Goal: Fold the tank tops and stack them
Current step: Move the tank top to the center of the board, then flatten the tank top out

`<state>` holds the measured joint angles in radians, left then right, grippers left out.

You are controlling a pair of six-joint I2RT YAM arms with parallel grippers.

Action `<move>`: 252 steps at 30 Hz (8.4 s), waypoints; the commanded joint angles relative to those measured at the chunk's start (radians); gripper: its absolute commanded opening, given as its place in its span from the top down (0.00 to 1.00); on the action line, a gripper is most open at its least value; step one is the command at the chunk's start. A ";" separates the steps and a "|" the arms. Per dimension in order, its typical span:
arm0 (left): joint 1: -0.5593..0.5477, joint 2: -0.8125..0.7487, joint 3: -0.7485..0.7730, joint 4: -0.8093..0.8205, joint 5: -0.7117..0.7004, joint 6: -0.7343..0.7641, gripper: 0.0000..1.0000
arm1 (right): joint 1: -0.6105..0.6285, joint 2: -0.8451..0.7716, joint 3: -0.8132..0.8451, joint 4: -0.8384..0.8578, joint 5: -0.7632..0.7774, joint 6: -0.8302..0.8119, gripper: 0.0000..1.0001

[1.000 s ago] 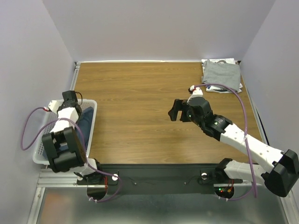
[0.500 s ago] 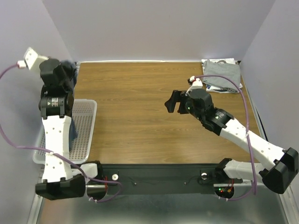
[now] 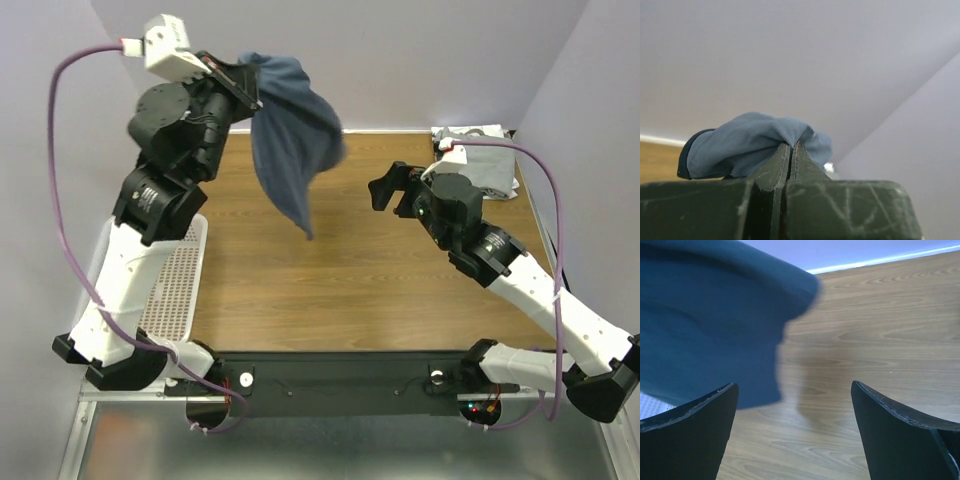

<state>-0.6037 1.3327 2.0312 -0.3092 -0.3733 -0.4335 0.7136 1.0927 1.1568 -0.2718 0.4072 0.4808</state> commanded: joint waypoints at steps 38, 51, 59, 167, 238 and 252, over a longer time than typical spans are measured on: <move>-0.155 -0.296 -1.542 0.421 0.200 -0.508 0.54 | -0.201 0.858 0.170 0.241 -0.310 -0.171 0.25; -0.294 0.179 -1.358 0.659 0.240 -0.553 0.39 | -0.201 0.920 0.181 0.240 -0.239 -0.085 0.68; -0.335 0.339 -1.252 0.618 0.159 -0.642 0.39 | -0.203 0.840 0.098 0.237 -0.186 0.004 0.90; 0.120 -0.293 -0.200 -0.058 -0.016 -0.100 1.00 | -0.408 0.087 0.654 -0.066 0.004 -0.099 1.00; 0.539 -0.050 -1.050 1.052 0.855 -0.570 1.00 | -0.493 -0.003 -0.044 0.396 0.019 0.027 1.00; 0.326 -0.561 -1.810 0.506 0.659 -0.588 1.00 | -0.494 -0.389 -0.667 -0.139 -0.088 0.303 1.00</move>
<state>-0.2749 0.8780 0.2348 0.3420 0.3573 -1.0107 0.2234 0.7292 0.4858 -0.3035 0.3237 0.7132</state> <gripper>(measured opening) 0.025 0.016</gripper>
